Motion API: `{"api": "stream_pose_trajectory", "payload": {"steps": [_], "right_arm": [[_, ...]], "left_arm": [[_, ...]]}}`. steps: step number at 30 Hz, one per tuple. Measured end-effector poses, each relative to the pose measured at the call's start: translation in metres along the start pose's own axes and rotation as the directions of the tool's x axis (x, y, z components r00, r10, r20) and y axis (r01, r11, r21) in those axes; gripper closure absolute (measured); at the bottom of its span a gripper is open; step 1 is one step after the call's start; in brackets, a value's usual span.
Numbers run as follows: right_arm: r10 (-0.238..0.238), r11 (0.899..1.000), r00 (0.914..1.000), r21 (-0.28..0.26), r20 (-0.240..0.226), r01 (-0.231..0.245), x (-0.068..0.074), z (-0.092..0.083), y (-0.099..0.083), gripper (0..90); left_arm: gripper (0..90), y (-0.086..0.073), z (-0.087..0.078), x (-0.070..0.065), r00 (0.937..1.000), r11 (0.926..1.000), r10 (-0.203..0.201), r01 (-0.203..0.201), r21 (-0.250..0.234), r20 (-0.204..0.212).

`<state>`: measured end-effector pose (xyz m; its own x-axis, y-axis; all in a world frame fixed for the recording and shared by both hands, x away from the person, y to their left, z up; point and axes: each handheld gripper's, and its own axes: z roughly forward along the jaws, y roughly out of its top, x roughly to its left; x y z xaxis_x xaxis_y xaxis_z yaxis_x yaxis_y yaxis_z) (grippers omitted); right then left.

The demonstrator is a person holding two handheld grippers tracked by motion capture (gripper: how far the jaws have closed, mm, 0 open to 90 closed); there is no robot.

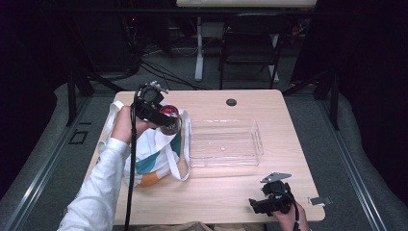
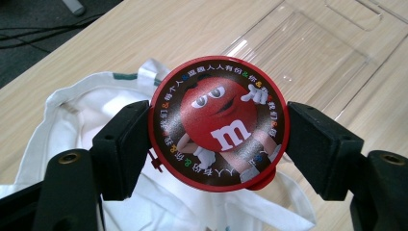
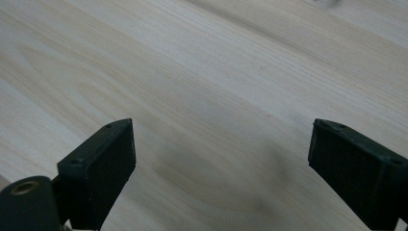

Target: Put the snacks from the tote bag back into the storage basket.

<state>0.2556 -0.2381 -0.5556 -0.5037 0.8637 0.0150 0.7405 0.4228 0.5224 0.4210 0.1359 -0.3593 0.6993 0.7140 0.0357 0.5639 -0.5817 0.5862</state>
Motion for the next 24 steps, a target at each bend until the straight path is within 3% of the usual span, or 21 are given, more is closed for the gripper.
{"api": "stream_pose_trajectory", "payload": {"steps": [14,16,24], "right_arm": [[0.015,1.000,0.9998,-0.026,-0.009,-0.016,0.001,0.001,-0.001,8.9],[-0.005,1.000,1.0000,-0.005,-0.006,0.005,0.000,-0.001,0.000,8.9],[-0.005,1.000,1.0000,-0.005,-0.004,0.005,0.000,-0.001,0.000,8.9]], "left_arm": [[26.9,0.020,0.018,-0.024,0.9975,0.9989,0.048,-0.048,0.000,0.052],[26.9,0.022,0.021,-0.028,0.9966,0.9984,0.055,-0.056,0.008,0.062],[26.9,0.029,0.036,-0.043,0.9942,0.9977,0.065,-0.066,0.014,0.086]]}}
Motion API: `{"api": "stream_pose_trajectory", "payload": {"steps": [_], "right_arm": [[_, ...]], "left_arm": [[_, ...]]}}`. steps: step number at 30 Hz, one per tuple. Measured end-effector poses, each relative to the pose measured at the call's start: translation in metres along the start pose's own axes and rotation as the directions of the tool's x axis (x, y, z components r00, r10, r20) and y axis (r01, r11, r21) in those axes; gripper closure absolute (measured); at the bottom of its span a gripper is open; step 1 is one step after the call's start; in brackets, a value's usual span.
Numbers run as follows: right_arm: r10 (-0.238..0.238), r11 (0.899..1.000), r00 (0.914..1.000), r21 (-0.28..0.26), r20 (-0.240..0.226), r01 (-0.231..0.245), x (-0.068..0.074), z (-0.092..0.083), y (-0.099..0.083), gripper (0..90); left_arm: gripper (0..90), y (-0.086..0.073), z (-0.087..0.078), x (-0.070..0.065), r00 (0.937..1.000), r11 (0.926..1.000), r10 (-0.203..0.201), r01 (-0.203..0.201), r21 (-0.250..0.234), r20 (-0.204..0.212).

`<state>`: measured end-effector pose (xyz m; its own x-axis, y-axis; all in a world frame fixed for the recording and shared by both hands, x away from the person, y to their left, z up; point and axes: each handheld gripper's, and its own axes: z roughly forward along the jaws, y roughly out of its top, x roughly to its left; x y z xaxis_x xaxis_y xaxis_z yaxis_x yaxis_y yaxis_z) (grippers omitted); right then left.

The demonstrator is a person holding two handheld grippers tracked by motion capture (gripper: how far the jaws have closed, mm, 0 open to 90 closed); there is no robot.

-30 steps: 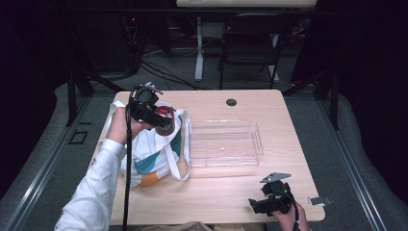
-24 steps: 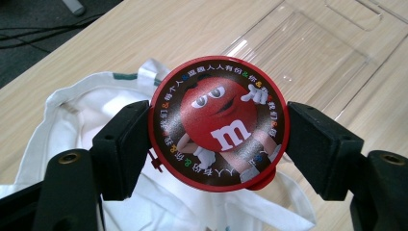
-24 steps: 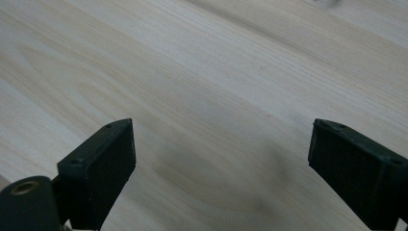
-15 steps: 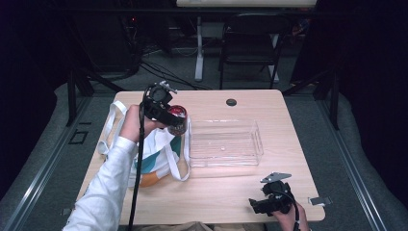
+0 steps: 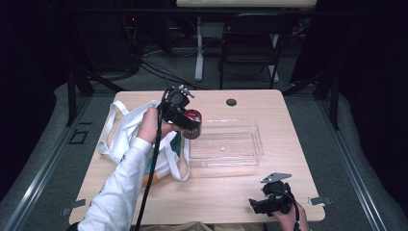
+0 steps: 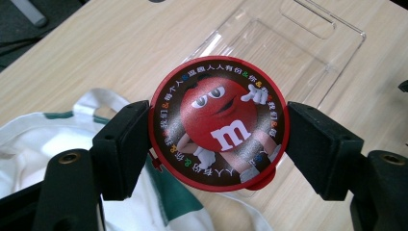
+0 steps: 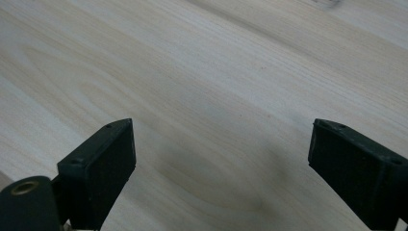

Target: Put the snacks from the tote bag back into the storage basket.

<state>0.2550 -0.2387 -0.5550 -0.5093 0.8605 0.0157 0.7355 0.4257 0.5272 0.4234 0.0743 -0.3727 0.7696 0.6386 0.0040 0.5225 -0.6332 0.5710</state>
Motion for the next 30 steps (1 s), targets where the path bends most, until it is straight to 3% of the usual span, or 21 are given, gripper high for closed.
{"api": "stream_pose_trajectory", "payload": {"steps": [15,24,30], "right_arm": [[0.001,1.000,1.0000,-0.003,-0.010,-0.001,0.000,-0.001,0.000,8.9],[-0.001,1.000,0.9999,-0.004,-0.010,0.001,0.000,0.000,0.000,8.9],[-0.002,1.000,1.0000,0.002,-0.009,0.002,0.000,0.000,-0.001,8.9]], "left_arm": [[26.9,-0.002,0.033,-0.019,0.9991,0.9996,-0.026,0.026,0.014,0.032],[26.9,-0.009,0.052,-0.022,0.9988,0.9985,-0.045,0.044,0.032,0.021],[26.9,-0.017,0.068,-0.025,0.9979,0.9952,-0.064,0.064,0.074,0.006]]}}
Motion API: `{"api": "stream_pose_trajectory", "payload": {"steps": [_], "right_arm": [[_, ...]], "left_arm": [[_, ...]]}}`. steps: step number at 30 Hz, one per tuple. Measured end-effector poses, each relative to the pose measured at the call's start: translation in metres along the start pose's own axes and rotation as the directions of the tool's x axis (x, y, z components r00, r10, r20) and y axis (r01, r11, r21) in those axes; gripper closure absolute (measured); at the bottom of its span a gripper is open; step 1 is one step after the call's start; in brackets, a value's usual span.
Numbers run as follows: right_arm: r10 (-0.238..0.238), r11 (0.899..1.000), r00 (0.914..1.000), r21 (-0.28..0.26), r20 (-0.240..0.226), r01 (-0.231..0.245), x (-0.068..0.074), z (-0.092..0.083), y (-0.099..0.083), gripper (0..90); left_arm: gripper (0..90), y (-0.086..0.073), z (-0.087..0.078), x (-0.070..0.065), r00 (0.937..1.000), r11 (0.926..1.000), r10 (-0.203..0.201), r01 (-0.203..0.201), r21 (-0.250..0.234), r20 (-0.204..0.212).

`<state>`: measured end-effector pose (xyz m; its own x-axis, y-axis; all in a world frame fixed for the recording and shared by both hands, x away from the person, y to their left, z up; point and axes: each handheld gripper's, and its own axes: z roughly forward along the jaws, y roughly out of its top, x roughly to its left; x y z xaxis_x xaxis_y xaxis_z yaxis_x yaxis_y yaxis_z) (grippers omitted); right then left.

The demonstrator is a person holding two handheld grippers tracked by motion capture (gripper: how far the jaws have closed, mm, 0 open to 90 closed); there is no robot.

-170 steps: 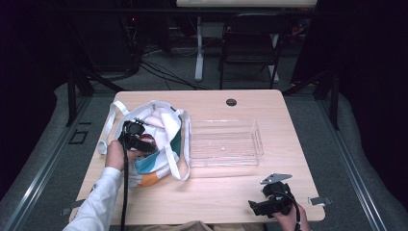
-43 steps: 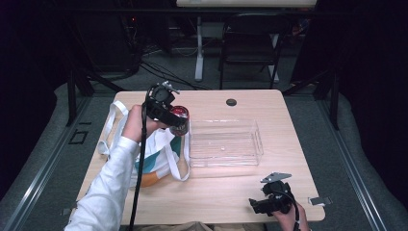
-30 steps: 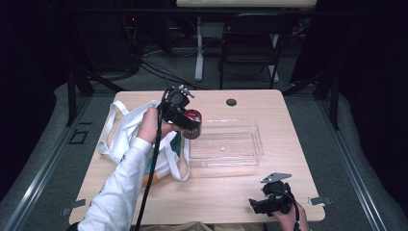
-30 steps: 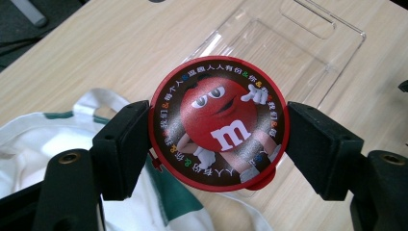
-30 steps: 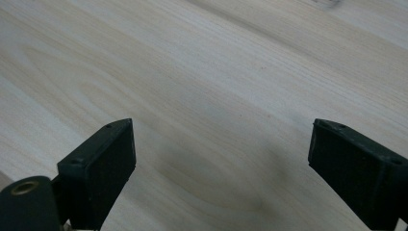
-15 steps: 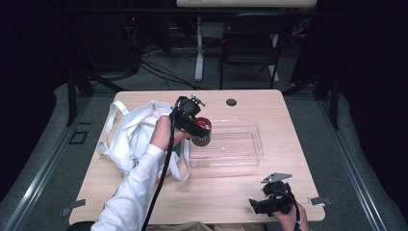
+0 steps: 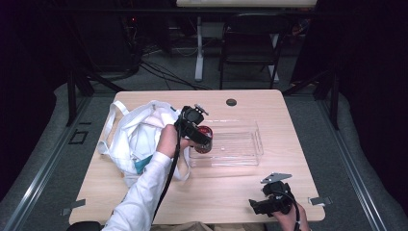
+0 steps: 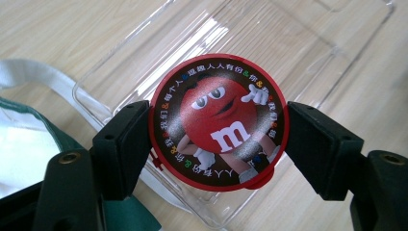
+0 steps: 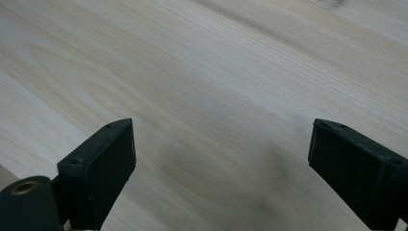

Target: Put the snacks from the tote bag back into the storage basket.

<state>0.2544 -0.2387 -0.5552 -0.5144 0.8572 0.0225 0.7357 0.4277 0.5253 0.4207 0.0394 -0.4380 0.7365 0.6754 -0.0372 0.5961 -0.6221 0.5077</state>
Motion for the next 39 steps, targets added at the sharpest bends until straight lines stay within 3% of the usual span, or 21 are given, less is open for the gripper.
{"api": "stream_pose_trajectory", "payload": {"steps": [4,7,16,20,24,31,39], "right_arm": [[-0.016,1.000,0.9997,0.017,0.016,0.016,0.000,-0.001,0.001,8.9],[0.002,1.000,1.0000,-0.002,-0.007,-0.002,0.001,0.001,0.000,8.9],[0.003,1.000,1.0000,0.000,-0.006,-0.003,0.001,0.001,0.000,8.9],[0.003,1.000,1.0000,-0.004,-0.008,-0.003,0.001,0.001,0.000,8.9],[0.002,1.000,1.0000,-0.002,-0.007,-0.002,0.001,0.001,0.000,8.9],[0.002,1.000,1.0000,-0.001,-0.008,-0.002,0.001,0.001,0.000,8.9],[-0.006,1.000,0.9999,0.006,-0.010,0.006,0.001,0.002,0.001,8.9]], "left_arm": [[26.9,-0.006,0.012,0.000,0.9998,0.9999,-0.014,0.014,0.005,0.015],[26.9,-0.011,0.020,-0.001,0.9995,0.9994,-0.027,0.027,0.020,0.019],[26.9,-0.023,0.037,0.001,0.9981,0.9971,-0.057,0.056,0.052,0.022],[26.9,-0.026,0.039,-0.004,0.9979,0.9970,-0.060,0.061,0.048,-0.022],[26.8,-0.030,0.044,-0.004,0.9965,0.9951,-0.080,0.082,0.055,-0.023],[26.8,-0.031,0.047,-0.010,0.9961,0.9964,-0.065,0.068,0.051,-0.060],[26.5,-0.035,0.047,-0.010,0.9959,0.9975,-0.062,0.064,0.029,-0.066]]}}
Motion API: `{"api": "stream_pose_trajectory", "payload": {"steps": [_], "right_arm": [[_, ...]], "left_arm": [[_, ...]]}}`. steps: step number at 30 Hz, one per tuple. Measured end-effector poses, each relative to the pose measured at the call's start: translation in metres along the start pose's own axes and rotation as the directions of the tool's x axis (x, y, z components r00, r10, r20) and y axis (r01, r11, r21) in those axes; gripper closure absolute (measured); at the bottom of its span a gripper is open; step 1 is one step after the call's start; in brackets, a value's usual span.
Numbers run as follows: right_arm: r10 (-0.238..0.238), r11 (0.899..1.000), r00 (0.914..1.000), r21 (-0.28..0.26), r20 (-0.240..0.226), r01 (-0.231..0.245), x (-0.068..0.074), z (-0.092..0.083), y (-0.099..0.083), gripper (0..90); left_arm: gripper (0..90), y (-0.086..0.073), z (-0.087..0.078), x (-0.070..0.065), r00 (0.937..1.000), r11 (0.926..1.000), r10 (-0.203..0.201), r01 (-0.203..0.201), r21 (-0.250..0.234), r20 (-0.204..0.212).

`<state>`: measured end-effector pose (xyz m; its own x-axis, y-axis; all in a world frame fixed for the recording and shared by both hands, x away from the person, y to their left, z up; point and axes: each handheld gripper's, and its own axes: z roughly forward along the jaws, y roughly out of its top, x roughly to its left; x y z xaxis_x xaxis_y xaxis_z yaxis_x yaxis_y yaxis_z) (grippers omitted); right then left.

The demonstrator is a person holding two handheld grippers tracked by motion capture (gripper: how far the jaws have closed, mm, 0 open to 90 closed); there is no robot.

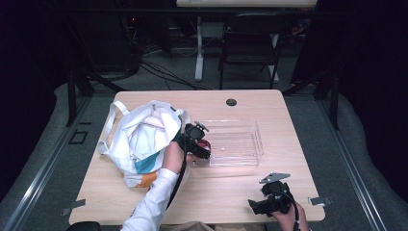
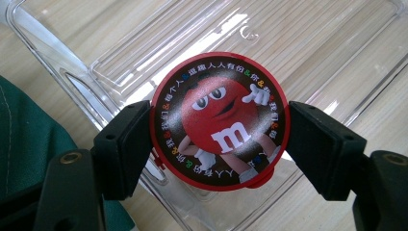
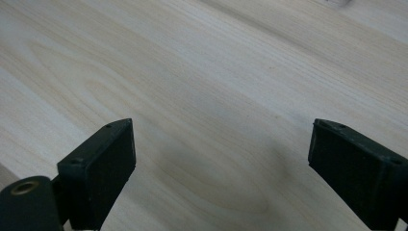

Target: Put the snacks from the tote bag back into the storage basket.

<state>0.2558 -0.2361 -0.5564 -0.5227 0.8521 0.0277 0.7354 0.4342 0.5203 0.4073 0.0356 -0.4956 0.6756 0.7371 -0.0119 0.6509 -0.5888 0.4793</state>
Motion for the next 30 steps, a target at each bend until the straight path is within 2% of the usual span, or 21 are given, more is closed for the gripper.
{"api": "stream_pose_trajectory", "payload": {"steps": [5,10,12,20,24,28,30], "right_arm": [[-0.002,1.000,1.0000,0.000,-0.008,0.002,0.000,0.001,0.000,8.9],[0.001,1.000,1.0000,-0.005,-0.005,-0.001,0.001,0.000,-0.001,8.9],[-0.006,1.000,0.9999,-0.001,-0.009,0.006,0.000,-0.002,-0.001,8.9],[-0.016,1.000,0.9998,-0.003,-0.013,0.016,0.002,0.000,0.002,8.9],[-0.028,1.000,0.9995,0.002,-0.015,0.028,0.002,-0.001,0.001,8.9],[-0.024,1.000,0.9997,0.005,-0.006,0.024,0.002,-0.003,-0.001,8.9],[-0.010,1.000,0.9999,-0.005,0.005,0.010,0.003,-0.003,-0.002,8.9]], "left_arm": [[25.9,0.000,-0.001,-0.001,0.9999,1.0000,0.007,-0.007,-0.003,-0.009],[19.0,0.001,-0.007,0.002,0.9998,0.9997,0.001,-0.002,-0.023,-0.020],[16.2,0.002,-0.009,0.003,0.9999,0.9997,0.004,-0.004,-0.023,-0.013],[10.3,0.008,-0.024,0.009,0.9998,0.9982,-0.004,0.005,-0.059,0.021],[6.3,0.010,-0.034,0.012,0.9998,0.9968,0.001,0.001,-0.080,0.018],[4.2,0.010,-0.042,0.016,0.9999,0.9971,0.013,-0.013,-0.076,0.007],[3.3,0.010,-0.047,0.019,0.9999,0.9965,0.006,-0.005,-0.083,0.011]]}}
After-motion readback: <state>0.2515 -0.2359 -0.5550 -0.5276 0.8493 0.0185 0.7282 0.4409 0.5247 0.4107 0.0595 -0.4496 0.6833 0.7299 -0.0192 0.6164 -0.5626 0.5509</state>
